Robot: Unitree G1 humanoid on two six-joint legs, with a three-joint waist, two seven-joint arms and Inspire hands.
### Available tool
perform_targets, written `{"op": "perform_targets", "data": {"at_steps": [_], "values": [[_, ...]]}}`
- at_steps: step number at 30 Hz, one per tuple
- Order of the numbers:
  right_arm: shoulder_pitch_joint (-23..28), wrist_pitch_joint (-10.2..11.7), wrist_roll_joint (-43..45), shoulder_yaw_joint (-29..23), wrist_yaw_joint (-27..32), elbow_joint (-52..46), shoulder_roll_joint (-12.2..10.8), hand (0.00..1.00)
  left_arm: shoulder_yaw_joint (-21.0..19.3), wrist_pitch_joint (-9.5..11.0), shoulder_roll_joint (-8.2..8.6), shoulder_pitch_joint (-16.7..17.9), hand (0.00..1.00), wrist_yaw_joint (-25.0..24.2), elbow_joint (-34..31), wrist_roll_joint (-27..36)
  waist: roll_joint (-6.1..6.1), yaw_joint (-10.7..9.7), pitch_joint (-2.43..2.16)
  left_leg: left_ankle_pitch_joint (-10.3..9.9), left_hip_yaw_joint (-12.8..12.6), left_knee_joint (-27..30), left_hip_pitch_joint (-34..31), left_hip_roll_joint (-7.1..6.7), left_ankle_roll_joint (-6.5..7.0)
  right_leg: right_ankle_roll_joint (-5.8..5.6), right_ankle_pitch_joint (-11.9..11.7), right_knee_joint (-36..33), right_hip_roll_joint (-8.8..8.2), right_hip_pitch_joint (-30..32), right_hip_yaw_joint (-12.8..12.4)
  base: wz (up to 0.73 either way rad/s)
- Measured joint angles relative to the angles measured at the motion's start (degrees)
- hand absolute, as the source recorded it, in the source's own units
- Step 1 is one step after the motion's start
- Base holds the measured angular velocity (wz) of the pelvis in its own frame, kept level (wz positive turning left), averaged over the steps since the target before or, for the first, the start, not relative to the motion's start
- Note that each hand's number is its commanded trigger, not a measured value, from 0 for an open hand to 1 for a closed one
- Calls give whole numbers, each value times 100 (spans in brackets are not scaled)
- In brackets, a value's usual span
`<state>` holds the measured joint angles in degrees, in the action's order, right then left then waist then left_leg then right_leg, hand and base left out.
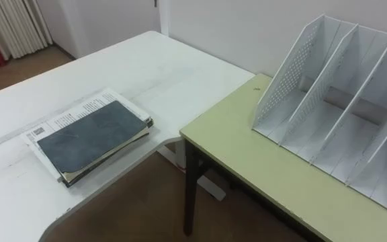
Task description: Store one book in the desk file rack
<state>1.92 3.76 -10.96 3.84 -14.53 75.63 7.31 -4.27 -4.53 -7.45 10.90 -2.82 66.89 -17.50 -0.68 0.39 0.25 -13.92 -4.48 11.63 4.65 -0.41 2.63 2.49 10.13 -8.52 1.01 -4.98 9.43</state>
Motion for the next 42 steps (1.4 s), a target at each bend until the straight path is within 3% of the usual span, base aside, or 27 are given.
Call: {"op": "perform_targets", "data": {"at_steps": [11,17,26,32,42], "values": [[37,1,1,-63,74,1,-8,0,0,12,7,28,0,86,-2,-1,-20,-15,3,0,31,2,68,-8,0,-3,-1,76,4,-98,-2,1],[69,51,-5,-73,181,-3,-8,0,-16,152,21,44,0,532,-84,1,-12,-15,-5,0,58,2,104,-16,0,-6,4,71,3,-113,-2,2],[156,87,-16,-154,373,-37,-1,0,-314,539,44,83,0,1409,-1071,-264,4,-29,-24,1,52,-93,217,-29,3,-10,6,76,15,-219,-98,-2],[150,203,-37,-57,393,-35,19,0,52,798,25,-50,0,1827,-1559,-1160,47,-36,-38,2,49,-94,203,-31,4,-11,3,71,19,-216,-130,-1],[101,340,-13,-59,387,-36,28,0,1150,1039,-34,-115,0,2051,-2684,-2364,62,-338,-15,4,39,-106,243,-31,5,-13,2,65,19,-258,-155,0]]}}
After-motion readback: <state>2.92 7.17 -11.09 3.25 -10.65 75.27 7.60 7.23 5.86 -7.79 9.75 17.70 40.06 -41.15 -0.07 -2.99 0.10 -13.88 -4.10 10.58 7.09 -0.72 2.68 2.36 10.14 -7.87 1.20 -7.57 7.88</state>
